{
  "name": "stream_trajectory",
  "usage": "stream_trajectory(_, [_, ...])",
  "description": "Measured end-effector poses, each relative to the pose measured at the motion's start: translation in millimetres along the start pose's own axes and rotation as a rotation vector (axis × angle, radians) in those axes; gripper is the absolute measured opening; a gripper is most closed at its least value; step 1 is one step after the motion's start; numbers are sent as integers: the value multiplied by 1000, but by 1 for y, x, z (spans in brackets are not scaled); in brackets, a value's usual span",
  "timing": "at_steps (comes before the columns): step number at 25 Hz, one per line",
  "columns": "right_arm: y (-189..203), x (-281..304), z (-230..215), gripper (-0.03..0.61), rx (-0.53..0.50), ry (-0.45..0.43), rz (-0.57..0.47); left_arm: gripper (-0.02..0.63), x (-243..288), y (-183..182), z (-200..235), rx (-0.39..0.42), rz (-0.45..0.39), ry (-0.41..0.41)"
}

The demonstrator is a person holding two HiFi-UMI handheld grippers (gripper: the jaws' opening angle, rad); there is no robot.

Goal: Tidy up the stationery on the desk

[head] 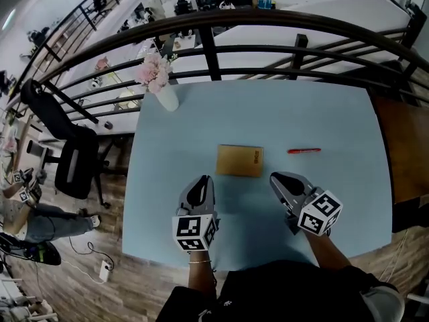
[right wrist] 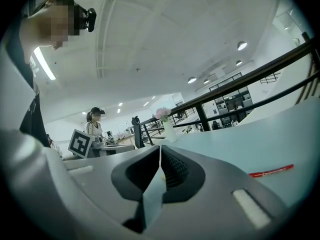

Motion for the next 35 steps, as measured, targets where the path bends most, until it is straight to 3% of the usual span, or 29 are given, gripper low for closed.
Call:
stream_trajectory(13, [29, 30, -30, 15, 25, 32, 76, 64, 43, 33, 20, -12, 73, 5])
stream_trajectory(29, [71, 56, -54, 63, 42, 81, 194, 165, 78, 80, 38, -51, 188, 43])
stream_trajectory(35, [88, 64, -64, 103, 56, 115, 251, 236, 88, 102, 42, -74, 262, 41])
Point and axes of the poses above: the fingertips, and each gripper's own axes: x forward along the fingers, z to its left, y out of its underside, the point moved 3 cm from there along -x, backward along the fingers, and after that the axes turned 6 degrees about -z, right-handed, at the moved point
